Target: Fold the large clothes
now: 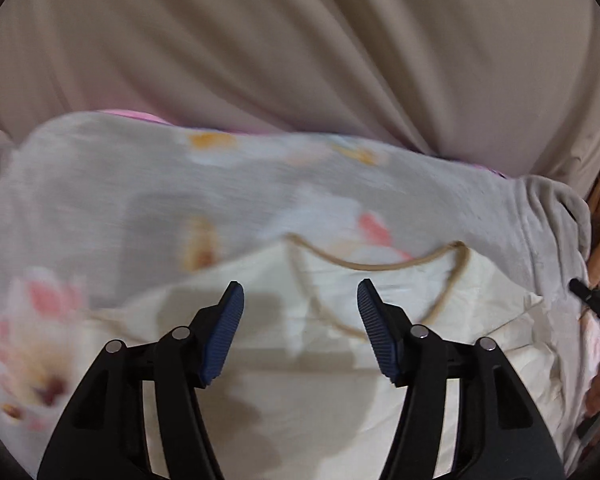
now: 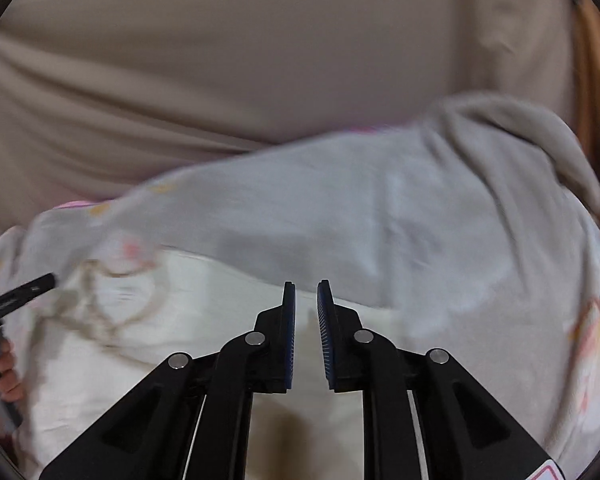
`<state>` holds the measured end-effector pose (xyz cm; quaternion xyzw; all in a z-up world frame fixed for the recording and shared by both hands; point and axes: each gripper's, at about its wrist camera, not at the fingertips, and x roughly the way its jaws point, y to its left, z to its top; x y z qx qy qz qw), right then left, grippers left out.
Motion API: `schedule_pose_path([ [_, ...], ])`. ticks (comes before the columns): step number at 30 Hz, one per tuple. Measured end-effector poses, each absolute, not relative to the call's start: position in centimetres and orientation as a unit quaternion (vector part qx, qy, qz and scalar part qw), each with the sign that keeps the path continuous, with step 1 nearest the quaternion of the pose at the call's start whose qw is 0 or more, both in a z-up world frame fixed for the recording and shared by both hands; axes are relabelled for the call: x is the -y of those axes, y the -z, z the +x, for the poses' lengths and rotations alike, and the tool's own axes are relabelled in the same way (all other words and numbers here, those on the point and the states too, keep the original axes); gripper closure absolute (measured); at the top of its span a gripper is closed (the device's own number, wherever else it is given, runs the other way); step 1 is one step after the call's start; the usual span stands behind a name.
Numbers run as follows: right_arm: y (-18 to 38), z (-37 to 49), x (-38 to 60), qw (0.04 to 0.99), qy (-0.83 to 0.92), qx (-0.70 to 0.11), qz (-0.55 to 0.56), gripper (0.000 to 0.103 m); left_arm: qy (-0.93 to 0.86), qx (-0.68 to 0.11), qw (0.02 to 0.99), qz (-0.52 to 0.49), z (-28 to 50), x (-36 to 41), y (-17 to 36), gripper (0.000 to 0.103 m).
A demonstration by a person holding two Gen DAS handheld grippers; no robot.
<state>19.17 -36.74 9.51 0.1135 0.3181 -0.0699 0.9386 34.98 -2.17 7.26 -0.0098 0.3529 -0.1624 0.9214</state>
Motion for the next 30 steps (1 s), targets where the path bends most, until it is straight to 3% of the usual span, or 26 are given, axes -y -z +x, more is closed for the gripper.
schedule_pose_path([
  [1,-10.8,20.0,34.3,0.94,0.028,-0.323,0.104,0.076,0.147,-0.352,0.924,-0.005,35.1,0.5,-7.6,0.045],
  [2,-11.4,20.8,32.1,0.939,-0.008,-0.329,0.096,0.058,0.131,-0.354,0.926,-0.004,35.2,-1.0,-7.7,0.045],
  [3,-11.9,21.8,29.8,0.937,-0.043,-0.335,0.088,0.053,0.116,-0.36,0.926,-0.01,35.6,-2.6,-7.5,0.045],
  [7,-10.6,27.3,20.6,0.924,-0.117,-0.363,0.041,0.053,0.096,-0.421,0.901,-0.035,38.1,-5.7,-4.8,0.047],
  [9,-8.6,30.6,17.7,0.91,-0.132,-0.39,0.049,0.053,0.089,-0.45,0.888,-0.024,38.9,-6.2,-2.7,0.054],
  [13,-4.6,35.6,14.4,0.889,-0.129,-0.436,0.061,0.053,0.08,-0.455,0.887,0.009,38.6,-6.0,-0.2,0.056],
  [15,-2.8,37.1,13.5,0.874,-0.132,-0.461,0.077,0.058,0.073,-0.445,0.892,0.022,38.3,-5.7,0.1,0.056],
  [16,-2.4,37.2,12.9,0.873,-0.142,-0.461,0.074,0.091,0.07,-0.442,0.894,0.022,38.2,-5.6,0.1,0.055],
  [17,-2.6,36.5,12.4,0.875,-0.161,-0.453,0.064,0.101,0.067,-0.439,0.896,0.018,38.2,-5.7,0.2,0.055],
  [21,-3.1,34.9,13.5,0.904,-0.153,-0.395,0.063,0.103,0.062,-0.426,0.903,0.0,38.1,-6.2,0.7,0.053],
  [25,0.6,37.6,14.5,0.876,-0.142,-0.45,0.103,0.103,0.052,-0.423,0.904,0.01,38.4,-6.0,1.1,0.052],
  [30,-3.8,32.8,15.0,0.915,-0.096,-0.388,0.054,0.098,0.046,-0.415,0.908,0.023,37.8,-5.8,0.6,0.052],
])
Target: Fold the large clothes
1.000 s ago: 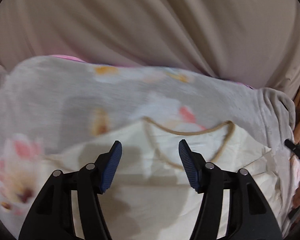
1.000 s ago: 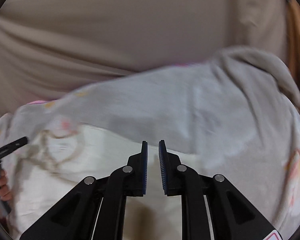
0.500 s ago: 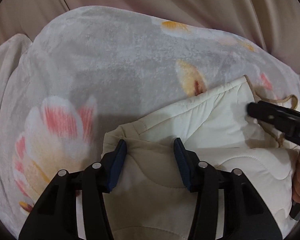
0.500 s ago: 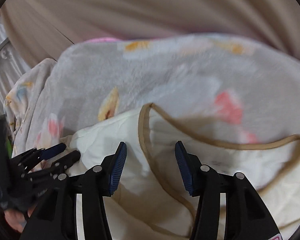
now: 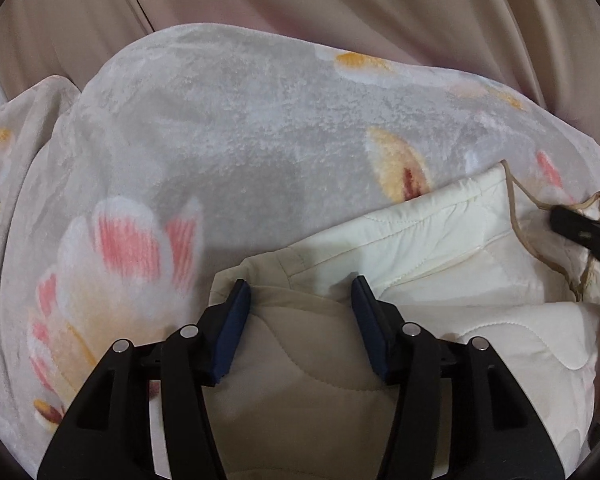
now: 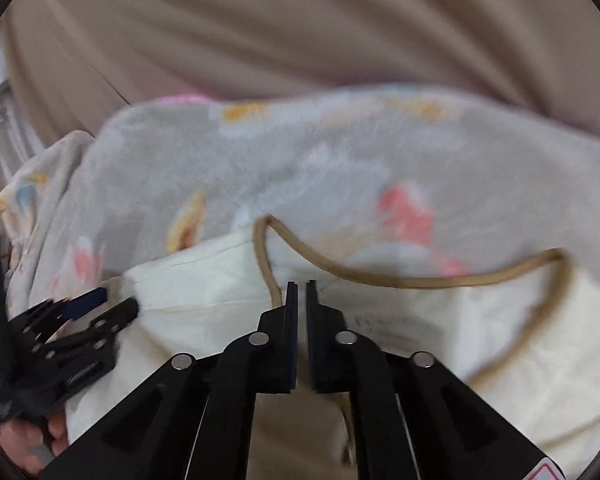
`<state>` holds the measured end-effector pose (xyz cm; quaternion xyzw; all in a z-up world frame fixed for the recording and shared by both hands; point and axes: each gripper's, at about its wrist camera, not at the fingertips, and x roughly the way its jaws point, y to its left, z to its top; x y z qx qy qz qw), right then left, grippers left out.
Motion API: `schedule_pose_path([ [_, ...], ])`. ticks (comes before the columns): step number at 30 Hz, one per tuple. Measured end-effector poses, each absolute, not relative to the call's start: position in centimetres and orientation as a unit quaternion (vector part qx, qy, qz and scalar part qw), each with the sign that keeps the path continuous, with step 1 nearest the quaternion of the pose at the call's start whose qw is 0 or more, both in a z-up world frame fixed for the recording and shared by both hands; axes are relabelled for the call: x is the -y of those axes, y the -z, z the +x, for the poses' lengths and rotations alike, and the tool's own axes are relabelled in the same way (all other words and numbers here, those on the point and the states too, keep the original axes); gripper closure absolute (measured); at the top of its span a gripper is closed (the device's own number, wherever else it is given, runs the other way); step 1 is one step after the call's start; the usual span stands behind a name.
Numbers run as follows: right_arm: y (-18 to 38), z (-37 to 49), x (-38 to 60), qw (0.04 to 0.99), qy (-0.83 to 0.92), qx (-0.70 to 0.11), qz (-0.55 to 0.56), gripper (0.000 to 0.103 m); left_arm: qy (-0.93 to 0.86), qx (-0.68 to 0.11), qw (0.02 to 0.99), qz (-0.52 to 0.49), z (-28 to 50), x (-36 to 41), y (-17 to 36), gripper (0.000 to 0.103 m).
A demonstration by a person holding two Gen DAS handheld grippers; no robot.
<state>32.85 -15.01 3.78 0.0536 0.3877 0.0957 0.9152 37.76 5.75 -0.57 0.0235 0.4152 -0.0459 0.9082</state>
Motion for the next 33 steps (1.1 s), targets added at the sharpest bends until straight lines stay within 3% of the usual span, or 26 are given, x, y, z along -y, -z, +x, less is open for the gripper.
schedule_pose_path([
  [5,-6.3,23.4,19.2,0.921,-0.114,-0.371,0.026,0.097,0.12,-0.393,0.912,-0.005,31.5,-6.3,-3.1,0.051],
  [9,-4.8,18.5,24.1,0.916,-0.06,-0.397,0.018,0.097,0.15,-0.407,0.899,0.056,27.0,-4.4,-2.3,0.046],
  [13,-2.3,13.6,30.8,0.909,0.005,-0.411,0.073,0.103,0.134,-0.404,0.902,0.074,25.2,-5.3,0.1,0.041],
  [20,-1.2,5.3,36.3,0.902,0.031,-0.402,0.156,0.103,0.11,-0.402,0.907,0.066,22.5,-7.5,-0.1,0.041],
  [21,-1.7,3.9,36.4,0.905,0.031,-0.393,0.16,0.099,0.108,-0.401,0.907,0.065,21.5,-8.0,-0.4,0.04],
  [23,-2.6,0.6,36.2,0.91,0.036,-0.38,0.164,0.081,0.117,-0.399,0.908,0.052,19.4,-9.2,-1.0,0.036],
  [26,-3.3,-4.3,36.8,0.916,0.031,-0.359,0.178,0.059,0.139,-0.408,0.902,0.009,15.1,-11.6,-1.6,0.017],
  [27,-3.2,-6.0,37.1,0.915,0.032,-0.357,0.184,0.057,0.141,-0.412,0.9,-0.005,13.6,-12.5,-1.7,0.01],
  [33,-0.5,-15.7,38.0,0.894,0.012,-0.368,0.256,0.044,0.153,-0.445,0.879,-0.078,5.9,-17.7,-0.4,0.01],
])
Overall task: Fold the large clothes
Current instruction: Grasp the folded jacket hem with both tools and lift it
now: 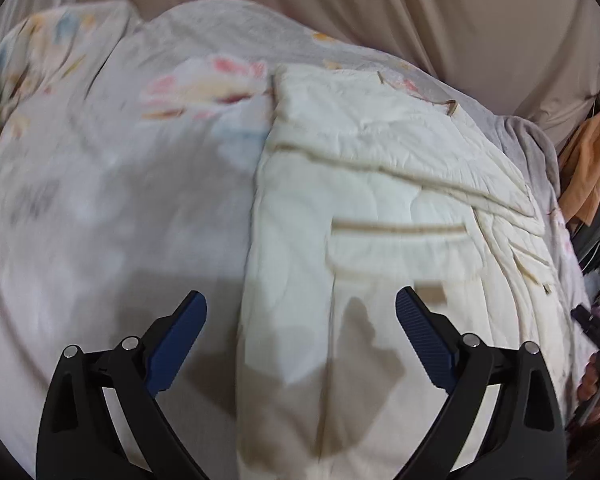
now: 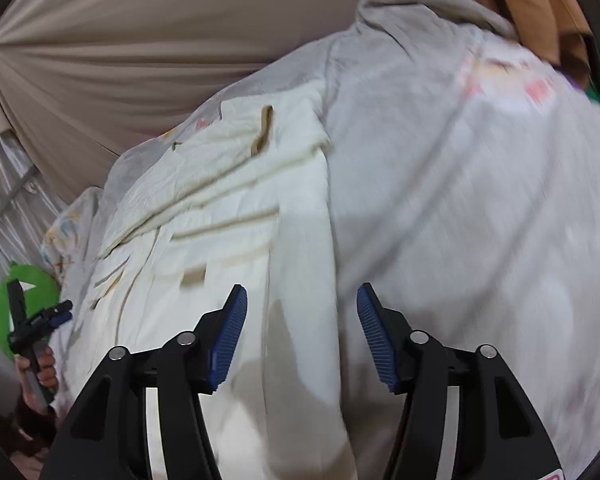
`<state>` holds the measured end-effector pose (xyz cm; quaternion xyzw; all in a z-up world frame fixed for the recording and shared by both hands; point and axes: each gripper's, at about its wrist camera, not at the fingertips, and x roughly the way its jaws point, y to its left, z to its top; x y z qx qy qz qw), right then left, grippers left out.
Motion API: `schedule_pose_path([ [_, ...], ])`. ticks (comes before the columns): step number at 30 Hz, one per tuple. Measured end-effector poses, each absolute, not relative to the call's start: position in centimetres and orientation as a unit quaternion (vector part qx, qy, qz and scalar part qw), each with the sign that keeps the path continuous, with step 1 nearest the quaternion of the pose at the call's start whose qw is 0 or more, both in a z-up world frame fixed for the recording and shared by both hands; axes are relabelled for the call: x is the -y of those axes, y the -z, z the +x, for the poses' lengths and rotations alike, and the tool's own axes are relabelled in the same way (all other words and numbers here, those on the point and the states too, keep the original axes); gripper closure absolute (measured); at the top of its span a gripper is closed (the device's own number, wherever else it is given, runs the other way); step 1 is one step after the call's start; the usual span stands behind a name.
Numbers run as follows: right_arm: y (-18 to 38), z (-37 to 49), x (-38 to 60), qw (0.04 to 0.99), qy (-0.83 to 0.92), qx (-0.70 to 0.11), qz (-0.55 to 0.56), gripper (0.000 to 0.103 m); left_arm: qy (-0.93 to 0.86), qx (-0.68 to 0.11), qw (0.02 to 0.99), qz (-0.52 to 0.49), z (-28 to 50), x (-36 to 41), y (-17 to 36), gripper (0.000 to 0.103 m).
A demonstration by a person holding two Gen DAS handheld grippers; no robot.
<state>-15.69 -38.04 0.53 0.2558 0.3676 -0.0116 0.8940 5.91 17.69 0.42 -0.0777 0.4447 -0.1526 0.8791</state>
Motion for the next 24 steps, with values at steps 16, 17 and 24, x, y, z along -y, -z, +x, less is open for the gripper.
schedule_pose_path([
  [16,2.1,-21.8,34.4,0.888,-0.05,-0.319,0.326,0.087,0.207,-0.45,0.856,-0.148,-0.5,-17.5,1.2,0.077],
  [17,1.8,-22.0,34.3,0.892,-0.05,-0.313,0.321,0.091,0.206,-0.443,0.861,-0.145,-0.8,-17.7,0.8,0.081],
  [24,-4.0,-27.3,34.0,0.928,-0.101,-0.195,0.3,0.097,0.264,-0.364,0.873,-0.185,-5.1,-20.1,-4.0,0.092],
])
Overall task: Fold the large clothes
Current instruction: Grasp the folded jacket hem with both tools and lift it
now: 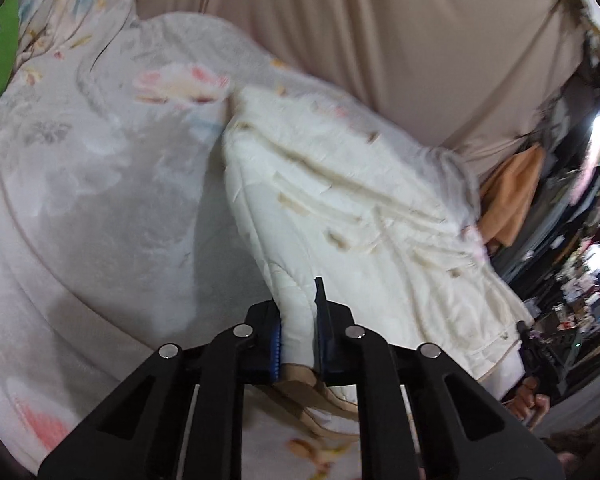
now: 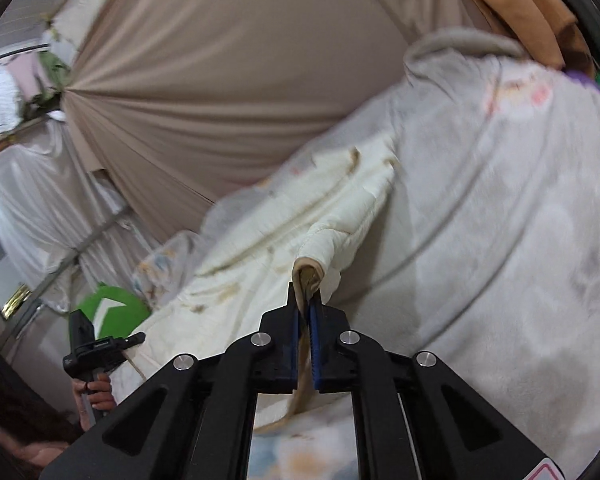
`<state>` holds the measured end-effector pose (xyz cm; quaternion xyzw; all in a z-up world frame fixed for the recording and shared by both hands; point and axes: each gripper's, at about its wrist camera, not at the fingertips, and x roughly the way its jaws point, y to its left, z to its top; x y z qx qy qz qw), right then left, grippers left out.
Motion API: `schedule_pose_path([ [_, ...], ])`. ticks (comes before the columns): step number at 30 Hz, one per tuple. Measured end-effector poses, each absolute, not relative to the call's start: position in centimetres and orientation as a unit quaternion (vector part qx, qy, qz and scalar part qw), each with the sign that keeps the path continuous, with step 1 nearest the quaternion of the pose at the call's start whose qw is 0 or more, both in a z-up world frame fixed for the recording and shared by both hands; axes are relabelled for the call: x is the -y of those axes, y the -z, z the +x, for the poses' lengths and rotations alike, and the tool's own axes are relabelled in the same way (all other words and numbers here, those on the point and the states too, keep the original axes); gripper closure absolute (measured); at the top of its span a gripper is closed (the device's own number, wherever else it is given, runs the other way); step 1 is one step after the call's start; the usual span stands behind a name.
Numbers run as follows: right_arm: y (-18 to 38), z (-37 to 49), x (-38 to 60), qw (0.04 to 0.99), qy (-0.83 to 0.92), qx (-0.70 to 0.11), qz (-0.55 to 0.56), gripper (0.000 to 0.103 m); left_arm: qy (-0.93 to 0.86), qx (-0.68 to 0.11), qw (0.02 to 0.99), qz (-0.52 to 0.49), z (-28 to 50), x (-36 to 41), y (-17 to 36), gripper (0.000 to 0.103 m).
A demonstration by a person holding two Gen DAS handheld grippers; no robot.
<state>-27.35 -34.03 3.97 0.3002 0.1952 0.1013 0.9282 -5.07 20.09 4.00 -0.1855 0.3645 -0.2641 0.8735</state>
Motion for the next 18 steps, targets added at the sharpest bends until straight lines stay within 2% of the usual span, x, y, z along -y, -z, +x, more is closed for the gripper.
schedule_pose_path([
  [6,-10.9,-33.8,34.0,0.951,-0.151,-0.062,0.261,0.098,0.326,-0.238,0.89,-0.212,-11.3,-22.4,-10.9,0.092],
  [9,-13.4,-34.2,35.0,0.952,-0.149,-0.015,0.268,0.098,0.321,-0.203,0.903,-0.199,-11.5,-22.1,-13.6,0.092],
  [14,-14.5,-26.7,36.8,0.957,-0.101,-0.048,0.269,0.098,0.284,-0.24,0.914,-0.161,-4.9,-18.0,-15.0,0.091],
  [18,-12.9,-18.3,38.1,0.952,-0.062,-0.114,0.279,0.098,0.223,-0.308,0.917,-0.121,3.8,-13.7,-12.6,0.089],
])
